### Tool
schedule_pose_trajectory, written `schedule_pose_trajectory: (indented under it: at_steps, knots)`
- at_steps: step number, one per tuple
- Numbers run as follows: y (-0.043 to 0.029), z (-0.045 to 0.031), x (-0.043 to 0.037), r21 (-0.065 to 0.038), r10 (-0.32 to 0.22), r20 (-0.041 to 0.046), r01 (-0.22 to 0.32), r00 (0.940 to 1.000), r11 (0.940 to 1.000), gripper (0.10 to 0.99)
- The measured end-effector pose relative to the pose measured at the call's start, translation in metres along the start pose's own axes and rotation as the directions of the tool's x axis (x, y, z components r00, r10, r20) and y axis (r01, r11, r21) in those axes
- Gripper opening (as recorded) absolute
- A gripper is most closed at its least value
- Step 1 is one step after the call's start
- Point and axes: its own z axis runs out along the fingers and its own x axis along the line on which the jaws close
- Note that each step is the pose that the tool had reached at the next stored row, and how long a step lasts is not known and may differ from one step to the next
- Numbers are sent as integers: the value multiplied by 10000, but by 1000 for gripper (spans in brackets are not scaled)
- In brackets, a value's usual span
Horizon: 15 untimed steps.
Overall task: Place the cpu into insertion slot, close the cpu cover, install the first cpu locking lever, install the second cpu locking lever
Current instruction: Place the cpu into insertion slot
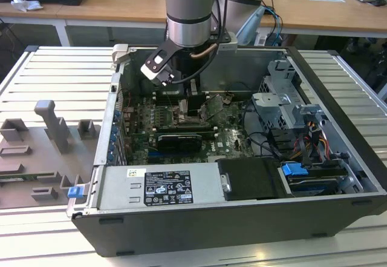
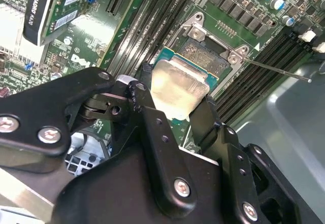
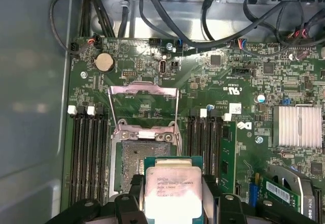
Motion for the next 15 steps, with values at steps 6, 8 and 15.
schedule_pose_trajectory:
  at_steps: [6,8,15]
  knots:
    - [-11,27,0,1,0,0,0,10000,10000,537]
    - [-11,36,0,0,0,-3,0,10000,10000,537]
    - [-13,60,0,-1,0,-5,0,10000,10000,537]
